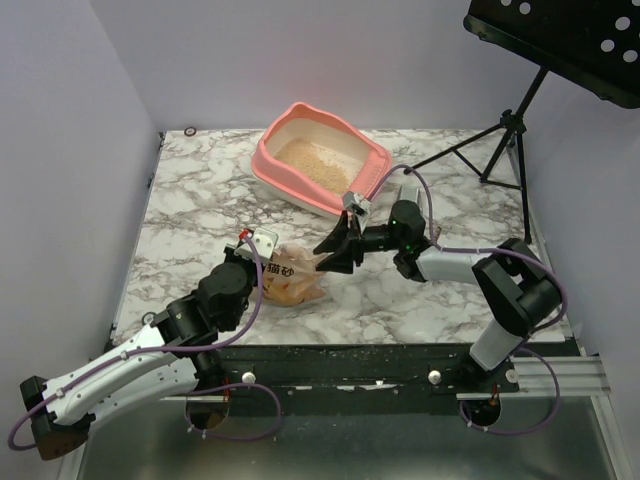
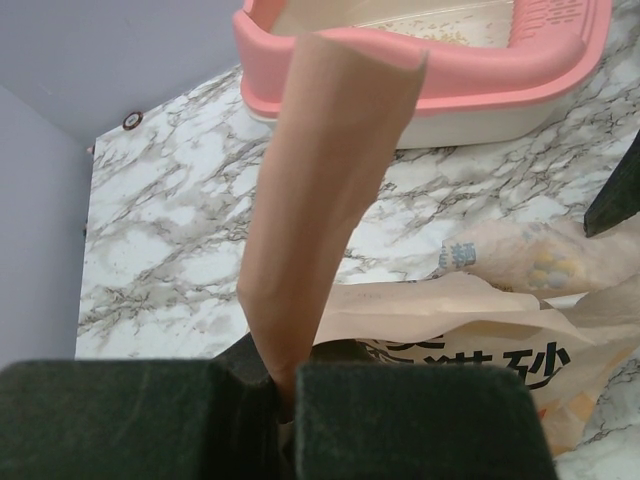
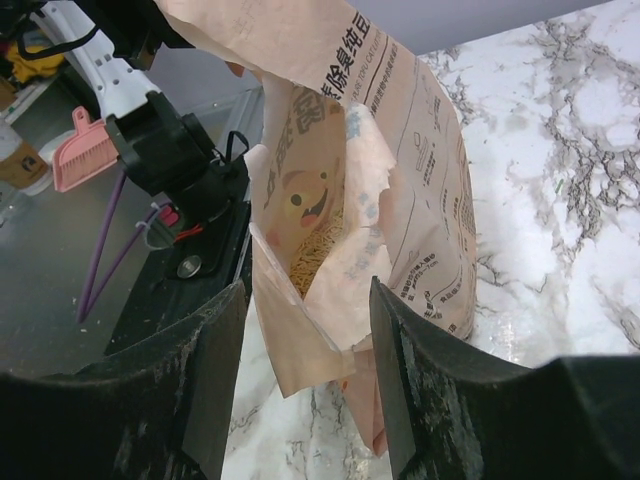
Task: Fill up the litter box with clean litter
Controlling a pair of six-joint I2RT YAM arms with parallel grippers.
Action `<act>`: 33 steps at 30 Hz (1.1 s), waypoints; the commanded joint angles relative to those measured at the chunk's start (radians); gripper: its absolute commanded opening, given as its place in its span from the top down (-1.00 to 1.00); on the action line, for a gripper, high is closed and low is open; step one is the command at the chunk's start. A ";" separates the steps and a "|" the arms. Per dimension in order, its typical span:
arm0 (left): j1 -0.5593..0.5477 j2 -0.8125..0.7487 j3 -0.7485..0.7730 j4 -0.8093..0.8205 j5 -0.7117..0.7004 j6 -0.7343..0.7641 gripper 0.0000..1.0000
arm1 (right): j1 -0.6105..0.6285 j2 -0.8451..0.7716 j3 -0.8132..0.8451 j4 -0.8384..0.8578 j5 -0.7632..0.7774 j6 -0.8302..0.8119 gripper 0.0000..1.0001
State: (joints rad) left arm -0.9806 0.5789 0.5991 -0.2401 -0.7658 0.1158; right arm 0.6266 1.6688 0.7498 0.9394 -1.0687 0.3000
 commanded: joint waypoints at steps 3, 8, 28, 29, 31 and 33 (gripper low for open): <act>0.016 -0.013 0.034 0.182 -0.026 0.008 1.00 | 0.012 0.065 -0.017 0.182 -0.028 0.090 -0.19; 0.019 -0.010 0.030 0.185 -0.020 0.008 1.00 | 0.012 0.094 -0.032 0.246 0.015 0.117 -0.20; 0.029 -0.002 0.025 0.188 0.000 0.012 1.00 | -0.022 0.104 -0.084 0.307 0.086 0.140 -0.21; 0.031 -0.002 0.025 0.190 0.002 0.013 1.00 | -0.022 0.115 -0.089 0.353 0.079 0.169 -0.21; 0.033 -0.005 0.022 0.190 -0.001 0.015 1.00 | -0.022 0.144 -0.090 0.461 0.059 0.240 -0.21; 0.034 -0.002 0.021 0.194 0.000 0.018 1.00 | -0.021 0.176 -0.076 0.556 0.041 0.328 -0.21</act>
State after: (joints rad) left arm -0.9577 0.5980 0.5976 -0.2142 -0.7464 0.1196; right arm 0.6086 1.7824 0.6636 1.2488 -0.9836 0.4950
